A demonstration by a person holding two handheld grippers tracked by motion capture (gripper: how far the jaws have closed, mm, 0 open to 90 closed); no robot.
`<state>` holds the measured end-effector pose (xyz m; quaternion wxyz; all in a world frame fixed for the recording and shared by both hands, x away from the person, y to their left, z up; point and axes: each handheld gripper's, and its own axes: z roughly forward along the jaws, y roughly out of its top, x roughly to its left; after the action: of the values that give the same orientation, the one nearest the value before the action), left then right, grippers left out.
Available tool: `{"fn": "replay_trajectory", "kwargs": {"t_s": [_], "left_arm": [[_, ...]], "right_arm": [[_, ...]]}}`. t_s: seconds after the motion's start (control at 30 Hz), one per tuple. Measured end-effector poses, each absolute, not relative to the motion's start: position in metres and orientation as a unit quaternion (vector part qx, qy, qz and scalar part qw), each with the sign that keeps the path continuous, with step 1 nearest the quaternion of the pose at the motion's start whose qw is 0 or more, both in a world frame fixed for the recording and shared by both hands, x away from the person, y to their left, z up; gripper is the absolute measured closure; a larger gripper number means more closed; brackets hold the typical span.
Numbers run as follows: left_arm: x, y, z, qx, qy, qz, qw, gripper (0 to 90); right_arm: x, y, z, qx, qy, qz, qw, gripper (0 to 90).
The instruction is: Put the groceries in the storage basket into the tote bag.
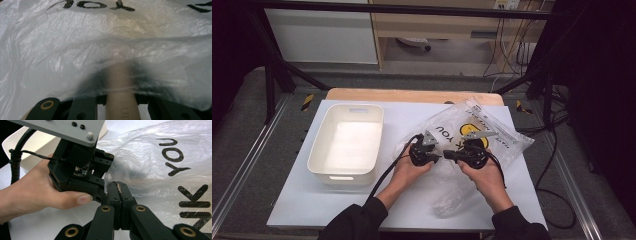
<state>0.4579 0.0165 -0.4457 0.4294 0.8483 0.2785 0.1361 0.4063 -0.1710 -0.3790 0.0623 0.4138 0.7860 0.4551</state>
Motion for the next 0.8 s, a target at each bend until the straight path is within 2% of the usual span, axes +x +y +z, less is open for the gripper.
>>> {"fn": "replay_trajectory", "kwargs": {"t_s": [0.8], "left_arm": [[0.453, 0.015, -0.459, 0.858, 0.286, 0.119, 0.41, 68.3]], "right_arm": [[0.407, -0.172, -0.383, 0.418, 0.787, 0.45, 0.06, 90.0]]}}
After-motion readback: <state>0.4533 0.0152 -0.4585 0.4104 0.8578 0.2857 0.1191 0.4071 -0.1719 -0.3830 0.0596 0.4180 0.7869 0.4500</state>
